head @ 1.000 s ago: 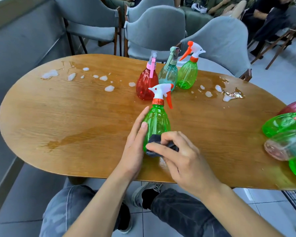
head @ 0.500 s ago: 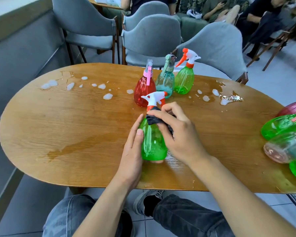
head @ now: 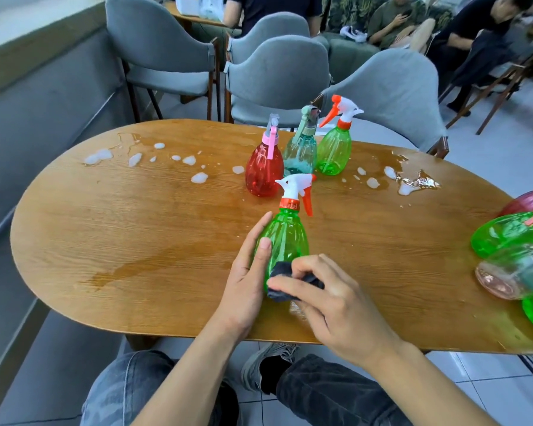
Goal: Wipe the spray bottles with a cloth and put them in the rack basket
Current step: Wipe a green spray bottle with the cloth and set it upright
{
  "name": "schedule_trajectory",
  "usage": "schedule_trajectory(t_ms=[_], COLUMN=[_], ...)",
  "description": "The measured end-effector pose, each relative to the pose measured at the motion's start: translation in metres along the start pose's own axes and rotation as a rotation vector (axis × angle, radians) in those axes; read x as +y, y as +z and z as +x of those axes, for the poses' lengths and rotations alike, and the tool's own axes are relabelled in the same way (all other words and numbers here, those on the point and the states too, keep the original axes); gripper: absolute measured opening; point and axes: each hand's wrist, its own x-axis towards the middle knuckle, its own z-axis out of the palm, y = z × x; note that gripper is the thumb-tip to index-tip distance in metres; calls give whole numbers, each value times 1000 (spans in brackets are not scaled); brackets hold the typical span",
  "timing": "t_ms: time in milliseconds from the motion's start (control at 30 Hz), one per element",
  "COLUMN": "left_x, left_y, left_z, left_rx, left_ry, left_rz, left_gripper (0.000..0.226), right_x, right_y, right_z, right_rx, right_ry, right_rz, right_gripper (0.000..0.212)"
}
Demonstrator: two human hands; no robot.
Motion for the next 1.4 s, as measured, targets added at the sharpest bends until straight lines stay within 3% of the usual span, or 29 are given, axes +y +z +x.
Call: schedule_trajectory(t_ms=[67,200,300,400,500,667,867,1100,1300,1400], left_x=[1,-1,-4,-4,-4,-3,-4,-2,-2,-1], left_y=[0,-3,-4,-3,-2,-1,1,-1,-2,-1], left_z=[-1,-3,0,3,4,3,2,3,2,2], left_rx=[15,29,10,-10,-24,-21,-20,11,39,48], left_ry=[4,27,20,-8,-30,-12,-31,-27,-11,-11], left_rz=[-24,-52,-89,-122,-129,-142,-159,-220,-212,-227], left_gripper=[50,77,63,49,54,51,47,42,42,41], right_x=[-3,5,8,4,2,12,20,3,-11,-6], right_y=[-1,-3,5,14,10,-21,-13,2,14,1], right_z=[-7,-11,-9,-9,-2,40,80,39,-14,-9], right_rx=[62,420,396,343,315,403,123,70,-70,52], right_ry=[25,412,531,498,428,293,248,94,-37,-8], right_rz=[81,278,367,384,348,117,-62,-50,-54,17], right_gripper=[37,37,35,34,36,43,42,40,36,40])
